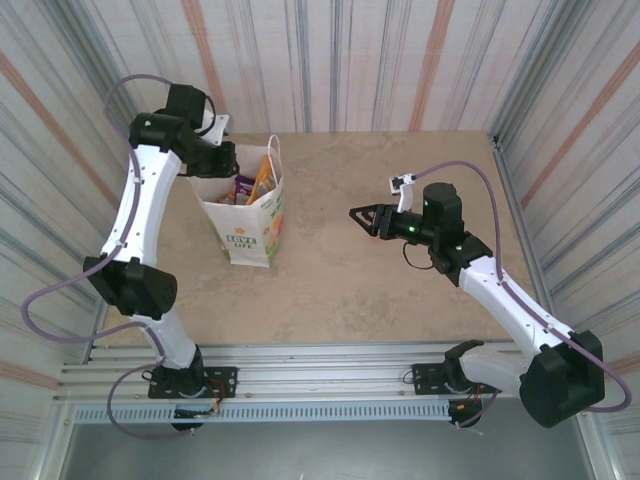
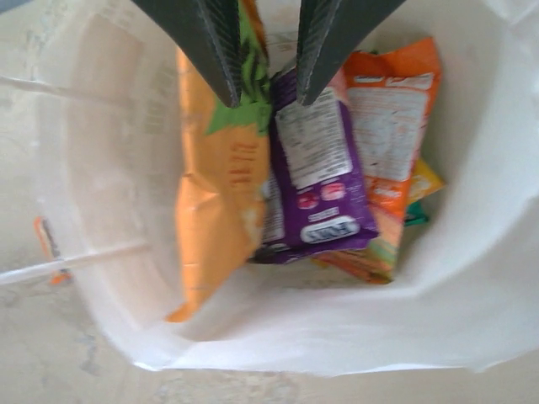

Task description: Place the snacks into the paper bag

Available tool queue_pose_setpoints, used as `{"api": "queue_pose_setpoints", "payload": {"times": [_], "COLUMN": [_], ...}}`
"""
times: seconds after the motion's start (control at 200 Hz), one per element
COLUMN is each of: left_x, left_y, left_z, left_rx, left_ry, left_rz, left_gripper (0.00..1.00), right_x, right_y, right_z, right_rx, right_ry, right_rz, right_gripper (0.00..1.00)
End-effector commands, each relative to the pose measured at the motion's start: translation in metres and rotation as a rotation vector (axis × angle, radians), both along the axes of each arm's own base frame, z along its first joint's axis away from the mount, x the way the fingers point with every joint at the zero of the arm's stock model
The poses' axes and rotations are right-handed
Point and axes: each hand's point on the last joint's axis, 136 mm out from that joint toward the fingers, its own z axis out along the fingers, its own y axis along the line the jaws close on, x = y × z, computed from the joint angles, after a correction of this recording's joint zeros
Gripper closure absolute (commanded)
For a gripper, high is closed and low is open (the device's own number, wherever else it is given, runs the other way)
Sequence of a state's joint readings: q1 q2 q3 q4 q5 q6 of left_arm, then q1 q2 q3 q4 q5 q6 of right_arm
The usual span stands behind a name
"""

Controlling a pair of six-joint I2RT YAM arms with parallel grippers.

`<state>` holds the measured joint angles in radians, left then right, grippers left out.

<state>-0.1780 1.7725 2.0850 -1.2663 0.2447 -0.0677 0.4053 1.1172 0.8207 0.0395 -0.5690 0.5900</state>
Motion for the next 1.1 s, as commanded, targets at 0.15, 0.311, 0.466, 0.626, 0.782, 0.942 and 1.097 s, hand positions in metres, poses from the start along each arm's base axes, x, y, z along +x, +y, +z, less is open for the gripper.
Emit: {"api": "queue_pose_setpoints", "payload": {"times": [0.15,0.311,0.466,0.626,0.782,0.942,1.097], "left_x": [0.002,0.009,0.011,0.012,0.013,0.005,-0.001], "left_y": [-0.045,-0.045,-0.047,-0.048,-0.056,-0.063,-0.053], "left_z": [-0.003,-0.019,-0.04,-0.059,-0.053,0.002,0.035], "left_rx": [-0.096,-0.071,-0.048,-0.038,-0.068,-0.172,-0.358], "left_ry": [0.015,0.044,0.093,0.136,0.124,0.005,-0.034], "left_rz": [-0.103,-0.091,-0.096,-0.098,-0.12,-0.162,-0.148], "left_gripper": [0.66,0.6,0.6,0.61,0.91,1.0,1.0], "right_x": [-0.004,-0.004,-0.005,-0.005,-0.005,-0.005,-0.004], "right_y": [-0.005,-0.006,-0.007,-0.008,-0.009,-0.011,-0.008], "right_z": [0.005,0.003,0.003,0.002,0.002,0.003,0.002], "right_rx": [-0.016,-0.019,-0.018,-0.019,-0.02,-0.019,-0.005], "right_ry": [-0.035,-0.035,-0.035,-0.034,-0.035,-0.039,-0.034], "right_rz": [-0.008,-0.01,-0.011,-0.015,-0.018,-0.026,-0.02], "right_gripper": [0.44,0.44,0.44,0.44,0.44,0.44,0.44]}}
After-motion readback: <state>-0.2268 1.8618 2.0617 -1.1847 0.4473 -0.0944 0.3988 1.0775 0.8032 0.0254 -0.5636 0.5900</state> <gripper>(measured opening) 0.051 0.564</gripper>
